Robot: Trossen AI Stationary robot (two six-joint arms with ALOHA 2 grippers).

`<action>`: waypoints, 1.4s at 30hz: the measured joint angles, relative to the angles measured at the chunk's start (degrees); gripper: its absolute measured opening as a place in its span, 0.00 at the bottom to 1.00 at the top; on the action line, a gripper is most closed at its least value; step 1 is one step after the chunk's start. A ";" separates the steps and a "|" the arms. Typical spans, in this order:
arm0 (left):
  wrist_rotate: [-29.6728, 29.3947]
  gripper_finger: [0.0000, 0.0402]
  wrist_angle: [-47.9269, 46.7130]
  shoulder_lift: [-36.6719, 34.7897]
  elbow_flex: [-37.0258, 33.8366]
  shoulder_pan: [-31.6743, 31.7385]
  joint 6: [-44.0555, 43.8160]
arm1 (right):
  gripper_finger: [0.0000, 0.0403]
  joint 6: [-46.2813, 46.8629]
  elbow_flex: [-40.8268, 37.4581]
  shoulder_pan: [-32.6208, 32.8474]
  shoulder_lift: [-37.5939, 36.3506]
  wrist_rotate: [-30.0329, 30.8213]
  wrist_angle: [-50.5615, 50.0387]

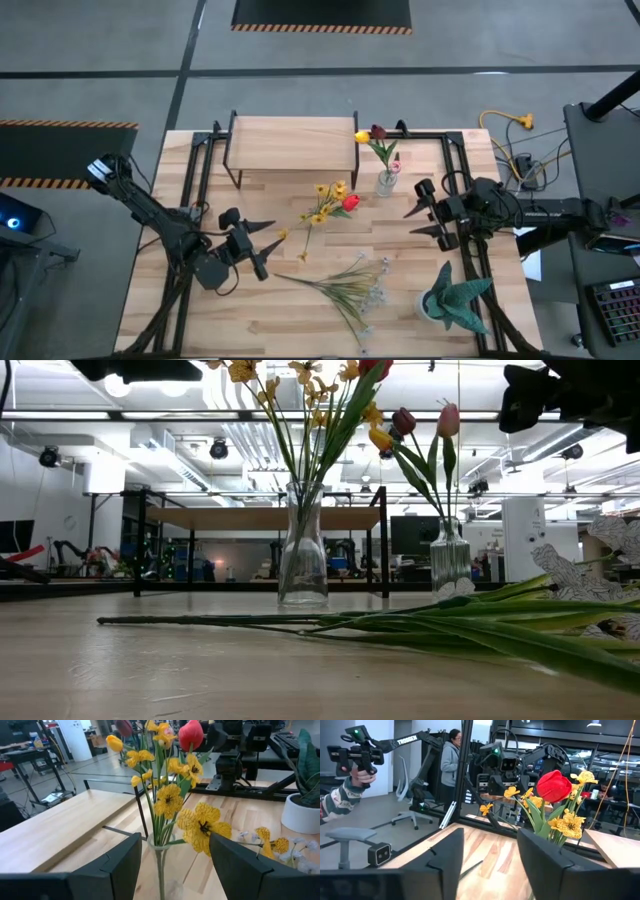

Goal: Pick and place flowers into a vace then onto a shelf
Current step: Put the white flowers into the top transparent vase

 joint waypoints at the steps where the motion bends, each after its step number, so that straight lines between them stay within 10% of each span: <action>1: -0.01 0.54 0.04 0.00 -0.11 0.00 -0.03 | 0.40 -0.12 0.00 0.00 0.00 0.00 0.00; 14: 1.47 0.54 0.11 0.00 -1.13 0.00 0.30 | 0.08 -1.41 0.00 0.00 0.00 0.43 0.00; 32: 11.08 0.56 6.80 0.98 -5.21 0.71 0.52 | 0.18 -1.27 0.00 0.00 0.07 0.53 -0.25; 42: 32.08 0.56 6.35 1.10 -0.92 0.68 -2.14 | 0.19 -1.40 0.00 0.00 0.07 0.53 -1.55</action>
